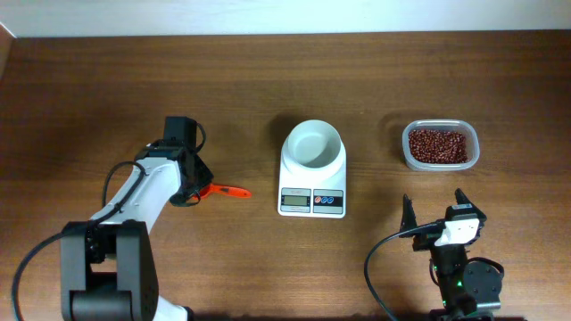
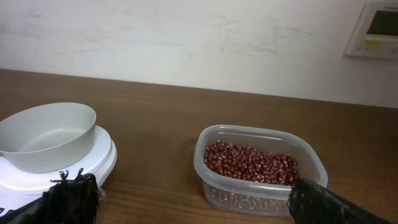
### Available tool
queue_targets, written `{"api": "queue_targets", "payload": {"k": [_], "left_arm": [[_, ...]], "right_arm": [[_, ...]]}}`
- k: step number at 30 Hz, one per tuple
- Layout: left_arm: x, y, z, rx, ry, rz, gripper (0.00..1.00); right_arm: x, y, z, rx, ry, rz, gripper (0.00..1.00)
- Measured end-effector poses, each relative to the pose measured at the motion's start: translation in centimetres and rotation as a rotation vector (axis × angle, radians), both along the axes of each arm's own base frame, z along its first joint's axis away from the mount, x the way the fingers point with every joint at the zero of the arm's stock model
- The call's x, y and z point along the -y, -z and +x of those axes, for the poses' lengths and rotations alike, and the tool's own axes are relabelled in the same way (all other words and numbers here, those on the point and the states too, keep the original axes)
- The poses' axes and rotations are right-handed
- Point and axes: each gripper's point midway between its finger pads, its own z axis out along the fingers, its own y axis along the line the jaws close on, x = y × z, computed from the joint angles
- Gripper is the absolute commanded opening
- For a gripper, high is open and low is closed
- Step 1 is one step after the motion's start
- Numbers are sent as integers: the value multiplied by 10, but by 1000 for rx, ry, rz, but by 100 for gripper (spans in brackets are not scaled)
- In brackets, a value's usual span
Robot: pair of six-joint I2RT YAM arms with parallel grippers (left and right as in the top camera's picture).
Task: Scoop and weigh 50g on scale
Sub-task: 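Move the left gripper to the orange scoop and grasp its cup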
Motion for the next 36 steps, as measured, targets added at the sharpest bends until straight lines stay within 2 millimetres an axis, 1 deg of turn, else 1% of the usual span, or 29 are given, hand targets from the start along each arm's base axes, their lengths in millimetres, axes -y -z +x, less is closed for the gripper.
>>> {"api": "queue_targets", "payload": {"k": [1, 2, 6, 8, 9, 10, 13, 14, 22, 25, 28, 30, 32, 33, 34, 36], "left_arm": [[0, 0, -1, 0, -24, -5, 34], [0, 1, -6, -17, -68, -12, 34], [0, 2, -7, -14, -120, -22, 36], [0, 4, -6, 3, -148, -28, 30], [0, 10, -9, 4, -157, -30, 27], [0, 12, -11, 3, -162, -30, 22], [0, 14, -10, 9, -165, -32, 8], [0, 14, -10, 9, -168, -33, 0], [0, 15, -8, 21, -169, -34, 0], [1, 13, -11, 13, -168, -38, 0], [1, -27, -6, 127, -165, -52, 0], [4, -69, -3, 253, -158, -79, 0], [10, -91, -7, 312, -145, -119, 0], [12, -101, -11, 331, -138, -136, 0], [14, -105, -19, 324, -136, -143, 0], [14, -105, -29, 298, -136, -146, 0]], "right_arm": [[0, 0, 0, 0, 0, 1, 99], [0, 0, 0, 0, 0, 1, 99], [0, 0, 0, 0, 0, 0, 99], [0, 0, 0, 0, 0, 1, 99], [0, 0, 0, 0, 0, 1, 99], [0, 0, 0, 0, 0, 1, 99], [0, 0, 0, 0, 0, 1, 99], [0, 0, 0, 0, 0, 0, 99], [0, 0, 0, 0, 0, 1, 99], [0, 0, 0, 0, 0, 0, 99], [0, 0, 0, 0, 0, 0, 99], [0, 0, 0, 0, 0, 1, 99], [0, 0, 0, 0, 0, 0, 99], [0, 0, 0, 0, 0, 0, 99], [0, 0, 0, 0, 0, 1, 99], [0, 0, 0, 0, 0, 0, 99]]}}
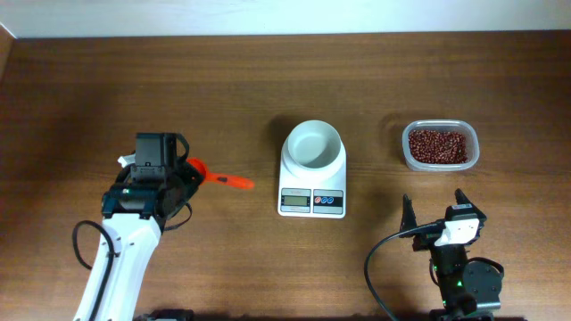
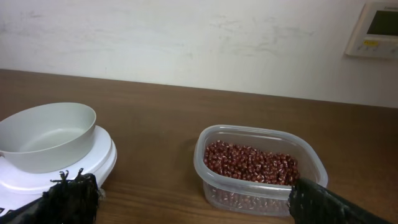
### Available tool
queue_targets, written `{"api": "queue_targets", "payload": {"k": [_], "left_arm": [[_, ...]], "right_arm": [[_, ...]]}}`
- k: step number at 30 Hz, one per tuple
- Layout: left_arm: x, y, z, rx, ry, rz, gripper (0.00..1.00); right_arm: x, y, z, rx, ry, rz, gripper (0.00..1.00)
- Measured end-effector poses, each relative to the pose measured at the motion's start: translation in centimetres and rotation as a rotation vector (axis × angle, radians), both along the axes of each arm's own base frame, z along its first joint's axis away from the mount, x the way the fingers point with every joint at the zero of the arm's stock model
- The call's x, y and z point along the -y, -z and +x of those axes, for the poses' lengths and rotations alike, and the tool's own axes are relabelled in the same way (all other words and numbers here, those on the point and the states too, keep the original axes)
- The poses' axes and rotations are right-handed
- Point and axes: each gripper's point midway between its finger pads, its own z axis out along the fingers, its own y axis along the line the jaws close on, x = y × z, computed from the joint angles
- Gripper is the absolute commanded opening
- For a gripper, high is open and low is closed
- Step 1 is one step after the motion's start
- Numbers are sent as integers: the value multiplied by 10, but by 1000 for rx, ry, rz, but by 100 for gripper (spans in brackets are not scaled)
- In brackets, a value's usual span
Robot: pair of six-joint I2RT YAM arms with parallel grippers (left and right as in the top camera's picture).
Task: Scoop and weigh 50g on scale
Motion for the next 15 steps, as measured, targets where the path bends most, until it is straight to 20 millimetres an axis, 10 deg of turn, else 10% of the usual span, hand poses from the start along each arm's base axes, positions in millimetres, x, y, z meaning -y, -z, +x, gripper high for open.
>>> {"api": "queue_targets", "payload": {"k": [15], "left_arm": [[38, 2, -9, -51, -59, -275, 0]], "right_arm": [[0, 0, 0, 0, 0, 0, 99]]}}
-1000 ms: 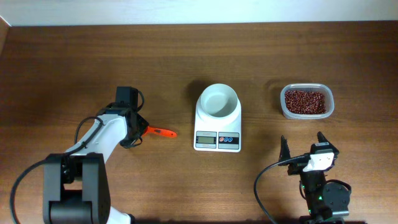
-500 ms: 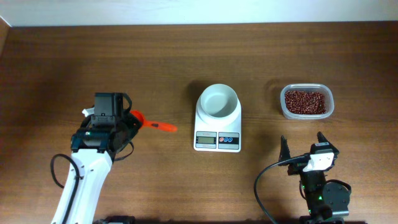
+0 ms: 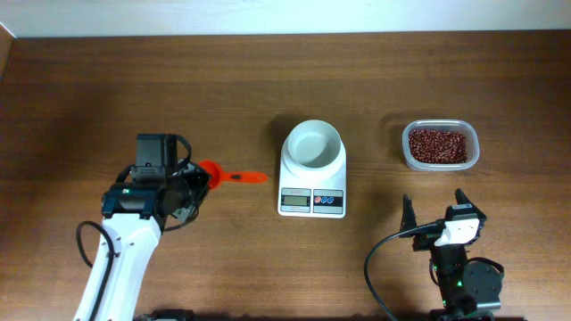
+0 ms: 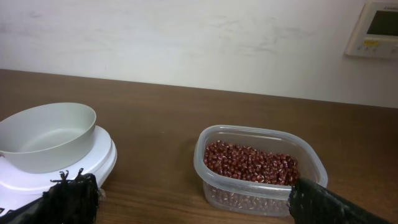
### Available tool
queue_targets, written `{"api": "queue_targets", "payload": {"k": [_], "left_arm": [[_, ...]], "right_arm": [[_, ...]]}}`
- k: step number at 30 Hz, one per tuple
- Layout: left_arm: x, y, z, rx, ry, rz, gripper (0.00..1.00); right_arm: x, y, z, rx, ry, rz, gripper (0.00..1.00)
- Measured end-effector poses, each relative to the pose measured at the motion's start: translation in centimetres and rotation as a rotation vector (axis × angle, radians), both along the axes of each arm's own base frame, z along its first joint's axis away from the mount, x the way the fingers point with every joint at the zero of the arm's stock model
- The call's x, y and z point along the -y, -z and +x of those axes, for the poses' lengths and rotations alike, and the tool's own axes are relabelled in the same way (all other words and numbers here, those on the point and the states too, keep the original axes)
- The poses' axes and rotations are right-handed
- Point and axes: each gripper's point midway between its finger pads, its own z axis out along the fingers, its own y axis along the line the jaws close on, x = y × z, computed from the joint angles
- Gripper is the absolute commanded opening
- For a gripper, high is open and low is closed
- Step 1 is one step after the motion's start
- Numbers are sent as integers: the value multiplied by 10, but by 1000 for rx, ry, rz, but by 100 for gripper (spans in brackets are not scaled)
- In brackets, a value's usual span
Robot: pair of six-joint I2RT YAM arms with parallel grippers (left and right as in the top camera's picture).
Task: Scoop and weigh 50g on scale
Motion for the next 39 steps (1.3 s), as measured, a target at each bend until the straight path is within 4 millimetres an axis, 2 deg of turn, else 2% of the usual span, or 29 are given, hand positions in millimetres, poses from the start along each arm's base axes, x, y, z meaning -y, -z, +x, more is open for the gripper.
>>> {"api": "queue_targets", "payload": {"k": [3, 5, 6, 9, 12, 14, 19, 22, 25, 27, 29, 34, 39], "left_arm": [[4, 1, -3, -14, 1, -24, 0], [4, 1, -3, -15, 0, -28, 0], [4, 1, -3, -15, 0, -28, 0], [4, 2, -6, -28, 0, -28, 0], [4, 2, -7, -31, 0, -28, 4], [4, 2, -7, -35, -5, -31, 0], [4, 2, -7, -35, -6, -31, 0], [4, 2, -7, -34, -6, -31, 0], [5, 3, -9, -40, -4, -34, 0], [5, 3, -8, -38, -4, -34, 0], [5, 3, -8, -38, -4, -34, 0], [5, 3, -8, -36, 1, -31, 0], [5, 3, -9, -14, 120, 22, 0]], "right_arm": [[-4, -1, 0, 3, -23, 2, 99], [-19, -3, -2, 7, -107, 49, 99], [-27, -5, -4, -2, -151, 127, 99], [-60, -8, -16, -123, -320, 566, 99], [-91, -9, -35, -276, -493, 799, 99], [-98, -9, -41, -319, -534, 847, 99], [-99, -8, -42, -337, -540, 862, 99], [-99, 7, -39, -457, -483, 889, 99], [-102, -1, -29, -578, -445, 905, 99], [-112, -8, -22, -682, -479, 916, 99], [-122, -18, -17, -698, -566, 915, 99], [-129, -7, -15, -787, -584, 962, 99], [-134, -10, -21, -810, -632, 971, 99]]}}
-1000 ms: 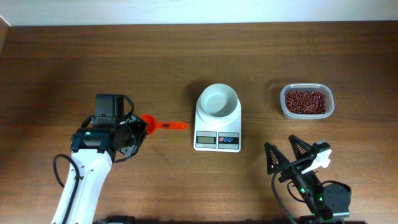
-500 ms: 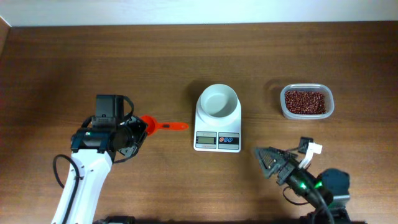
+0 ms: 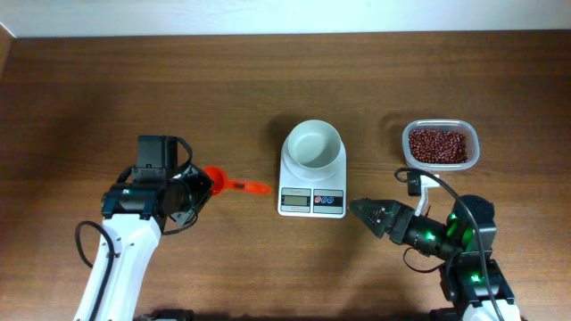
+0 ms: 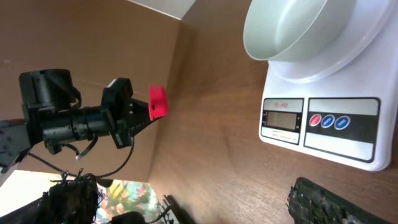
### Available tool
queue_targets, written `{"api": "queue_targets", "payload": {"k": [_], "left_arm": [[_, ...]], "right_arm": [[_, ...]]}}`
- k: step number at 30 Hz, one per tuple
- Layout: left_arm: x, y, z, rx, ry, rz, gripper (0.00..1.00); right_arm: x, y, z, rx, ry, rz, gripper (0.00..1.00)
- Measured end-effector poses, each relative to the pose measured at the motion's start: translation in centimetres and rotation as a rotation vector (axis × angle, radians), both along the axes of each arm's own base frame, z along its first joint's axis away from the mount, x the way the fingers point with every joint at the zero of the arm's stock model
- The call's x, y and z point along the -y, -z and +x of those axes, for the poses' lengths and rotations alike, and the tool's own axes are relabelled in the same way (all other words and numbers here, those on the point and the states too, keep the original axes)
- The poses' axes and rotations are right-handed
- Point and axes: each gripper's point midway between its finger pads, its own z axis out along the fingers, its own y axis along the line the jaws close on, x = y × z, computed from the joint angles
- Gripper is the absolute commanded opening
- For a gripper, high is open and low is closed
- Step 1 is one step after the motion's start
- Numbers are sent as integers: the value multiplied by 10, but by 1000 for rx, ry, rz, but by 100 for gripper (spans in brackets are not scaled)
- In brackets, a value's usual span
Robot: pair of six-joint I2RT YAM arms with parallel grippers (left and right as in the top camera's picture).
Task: Scoop and weigh 50g on scale
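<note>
An orange-red scoop (image 3: 234, 185) hangs over the table left of the scale, its thin end pointing right. My left gripper (image 3: 194, 189) is shut on its wide end. The right wrist view shows the scoop (image 4: 157, 102) end-on. A white scale (image 3: 312, 181) carries an empty white bowl (image 3: 313, 144). Red beans fill a clear tub (image 3: 440, 145) at the right. My right gripper (image 3: 357, 208) points left just in front of the scale's right corner. It is open, its fingers (image 4: 71, 199) spread wide with nothing between them.
The scale's display and two buttons (image 4: 323, 121) face the front edge. My right arm's cable (image 3: 428, 183) loops between the tub and the scale. Bare wooden table (image 3: 268, 80) lies behind and to the left.
My right arm has moved from the front right edge, facing the back wall, to point left beside the scale's front. The scoop in my left gripper sits slightly farther right and lower.
At first my left gripper was down at the scoop lying on the table, and the right arm rested at the front edge. Then the left arm held the scoop raised. It then carried the scoop nearer the scale. Now the right arm has turned left.
</note>
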Motion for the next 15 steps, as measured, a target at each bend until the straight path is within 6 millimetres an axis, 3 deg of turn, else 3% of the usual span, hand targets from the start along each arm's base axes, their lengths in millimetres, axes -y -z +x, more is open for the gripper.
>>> {"api": "queue_targets", "payload": {"k": [2, 7, 15], "left_arm": [[3, 0, 0, 6, 39, 13, 0], [32, -3, 0, 38, 154, 19, 0], [36, -3, 0, 41, 165, 21, 0]], "right_arm": [[-1, -1, -2, 1, -13, 7, 99], [-3, -2, -4, 2, -26, 13, 99], [-3, -9, -1, 46, -27, 16, 99]]}}
